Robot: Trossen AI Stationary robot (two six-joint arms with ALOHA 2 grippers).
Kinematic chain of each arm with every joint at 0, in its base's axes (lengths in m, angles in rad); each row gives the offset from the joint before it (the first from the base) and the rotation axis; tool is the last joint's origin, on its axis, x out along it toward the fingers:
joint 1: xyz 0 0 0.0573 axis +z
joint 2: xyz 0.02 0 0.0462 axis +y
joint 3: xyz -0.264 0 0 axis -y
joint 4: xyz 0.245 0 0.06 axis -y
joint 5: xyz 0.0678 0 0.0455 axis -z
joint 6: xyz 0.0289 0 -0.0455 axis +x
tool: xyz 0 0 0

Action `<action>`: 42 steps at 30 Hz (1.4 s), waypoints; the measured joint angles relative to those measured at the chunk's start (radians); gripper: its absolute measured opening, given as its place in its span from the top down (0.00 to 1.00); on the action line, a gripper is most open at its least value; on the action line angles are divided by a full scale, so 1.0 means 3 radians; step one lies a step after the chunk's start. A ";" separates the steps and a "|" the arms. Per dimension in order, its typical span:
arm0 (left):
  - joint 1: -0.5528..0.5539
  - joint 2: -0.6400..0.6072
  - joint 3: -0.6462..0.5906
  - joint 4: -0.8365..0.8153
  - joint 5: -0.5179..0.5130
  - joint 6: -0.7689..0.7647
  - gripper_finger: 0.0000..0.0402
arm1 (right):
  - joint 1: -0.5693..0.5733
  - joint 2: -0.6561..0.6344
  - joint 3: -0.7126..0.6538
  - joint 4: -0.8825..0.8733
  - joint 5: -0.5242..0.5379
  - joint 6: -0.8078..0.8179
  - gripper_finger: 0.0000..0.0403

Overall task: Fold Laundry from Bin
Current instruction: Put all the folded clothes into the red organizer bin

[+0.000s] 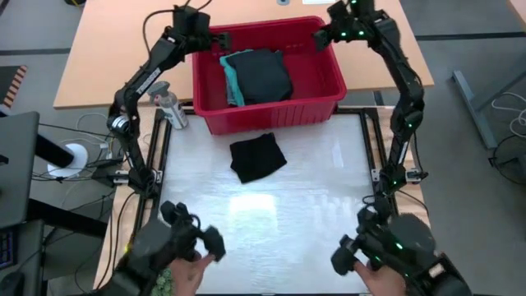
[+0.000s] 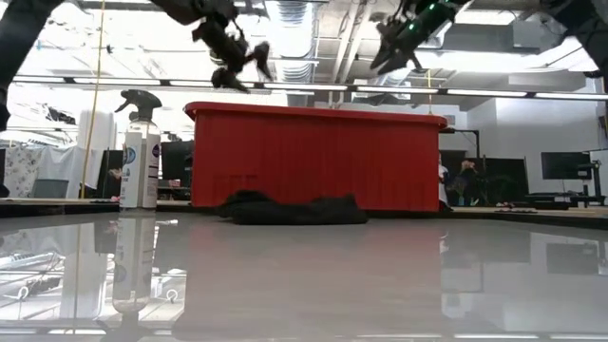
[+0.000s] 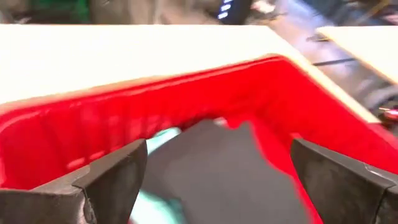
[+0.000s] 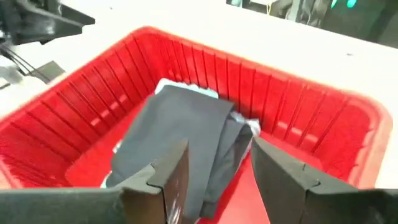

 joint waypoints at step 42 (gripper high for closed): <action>-0.2757 -0.3788 -0.3132 -0.0744 -0.1052 -0.2081 0.05 | 0.0871 -0.1676 -0.2524 -0.0473 -0.0333 0.0709 0.51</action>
